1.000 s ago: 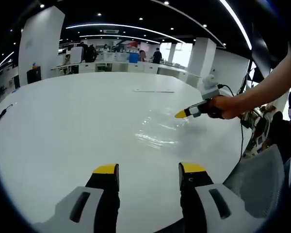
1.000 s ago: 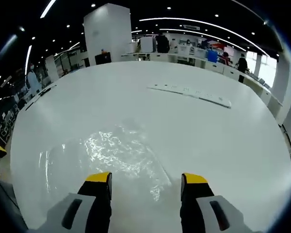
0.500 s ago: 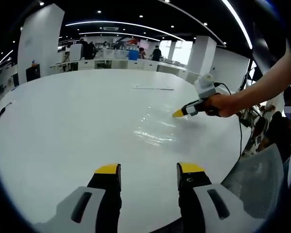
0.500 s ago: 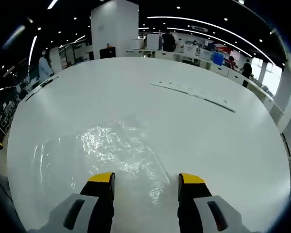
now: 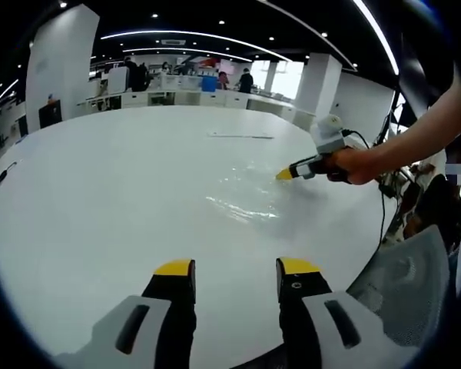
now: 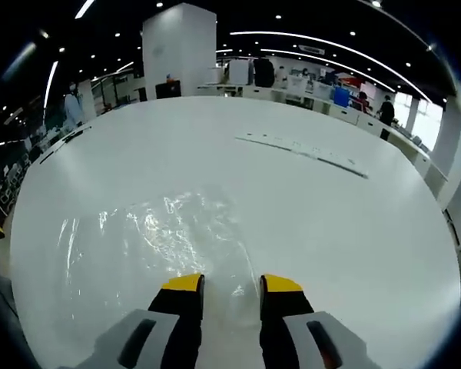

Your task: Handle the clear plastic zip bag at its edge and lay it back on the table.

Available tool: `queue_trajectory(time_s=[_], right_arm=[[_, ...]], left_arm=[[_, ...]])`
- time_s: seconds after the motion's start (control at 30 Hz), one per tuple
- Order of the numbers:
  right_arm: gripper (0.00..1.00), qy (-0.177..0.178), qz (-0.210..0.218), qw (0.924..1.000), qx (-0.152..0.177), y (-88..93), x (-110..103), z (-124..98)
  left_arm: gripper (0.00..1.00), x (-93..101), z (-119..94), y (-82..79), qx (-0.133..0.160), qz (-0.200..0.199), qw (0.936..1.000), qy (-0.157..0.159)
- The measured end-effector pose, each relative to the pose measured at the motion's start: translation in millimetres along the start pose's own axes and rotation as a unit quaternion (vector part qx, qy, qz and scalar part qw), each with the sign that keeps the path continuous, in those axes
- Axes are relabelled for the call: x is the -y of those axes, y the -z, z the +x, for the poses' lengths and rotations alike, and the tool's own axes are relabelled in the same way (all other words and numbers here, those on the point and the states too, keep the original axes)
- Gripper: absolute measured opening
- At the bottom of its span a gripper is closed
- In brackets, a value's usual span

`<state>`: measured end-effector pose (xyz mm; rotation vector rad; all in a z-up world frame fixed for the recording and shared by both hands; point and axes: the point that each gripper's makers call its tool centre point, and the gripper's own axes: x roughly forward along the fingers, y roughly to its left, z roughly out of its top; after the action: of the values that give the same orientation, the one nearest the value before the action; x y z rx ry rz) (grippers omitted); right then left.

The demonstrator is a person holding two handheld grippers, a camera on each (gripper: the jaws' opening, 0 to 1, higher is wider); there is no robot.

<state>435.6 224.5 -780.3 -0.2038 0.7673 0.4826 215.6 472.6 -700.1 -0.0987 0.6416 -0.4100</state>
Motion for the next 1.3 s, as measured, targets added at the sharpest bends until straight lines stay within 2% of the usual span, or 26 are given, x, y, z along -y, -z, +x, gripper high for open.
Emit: queue_trajectory(time_s=[0.23, 0.47, 0.6, 0.67, 0.83, 0.9, 0.93, 1.0, 1.2, 1.3], right_arm=[[0.1, -0.003, -0.007, 1.0, -0.004, 0.2, -4.9, -1.7], [0.02, -0.018, -0.004, 0.9998, -0.011, -1.1, -11.9, -3.0], [0.0, -0.022, -0.009, 0.9996, -0.018, -3.0, -16.5, -3.8], [0.0, -0.027, -0.009, 0.9996, -0.004, -10.2, -19.5, -3.1], [0.0, -0.032, -0.031, 0.999, 0.002, -16.0, -24.7, -6.1], [0.0, -0.039, -0.025, 0.9988, 0.017, -23.9, -25.5, -7.0], [0.0, -0.055, -0.013, 0.9978, 0.035, -30.4, -30.6, -6.4], [0.0, -0.038, -0.048, 0.9976, 0.031, -31.0, -24.8, -6.4], [0.0, -0.04, -0.048, 0.9974, 0.035, -39.3, -25.3, -11.2], [0.0, -0.034, -0.056, 0.9969, 0.043, -48.2, -26.4, -22.3]], left_arm=[[0.39, 0.1, -0.2, 0.2, 0.0, 0.0, 1.0, -0.001], [0.39, -0.7, 0.2, 0.2, 0.0, 0.0, 1.0, -0.001], [0.39, -0.7, -0.2, 0.2, 0.0, -0.001, 1.0, -0.001], [0.39, -0.8, -0.4, -0.2, 0.001, -0.002, 1.0, -0.002], [0.37, 0.4, -0.9, -0.9, 0.001, -0.001, 1.0, -0.001], [0.37, 1.4, -0.8, -1.4, 0.003, 0.0, 1.0, 0.0], [0.38, 1.6, -0.8, -1.4, 0.003, 0.0, 1.0, 0.001], [0.39, 2.0, -0.7, -1.2, 0.003, 0.0, 1.0, 0.002], [0.38, 3.9, -0.7, -1.8, 0.003, 0.001, 1.0, 0.005], [0.38, 4.5, -0.9, -2.3, 0.004, 0.002, 1.0, 0.006]])
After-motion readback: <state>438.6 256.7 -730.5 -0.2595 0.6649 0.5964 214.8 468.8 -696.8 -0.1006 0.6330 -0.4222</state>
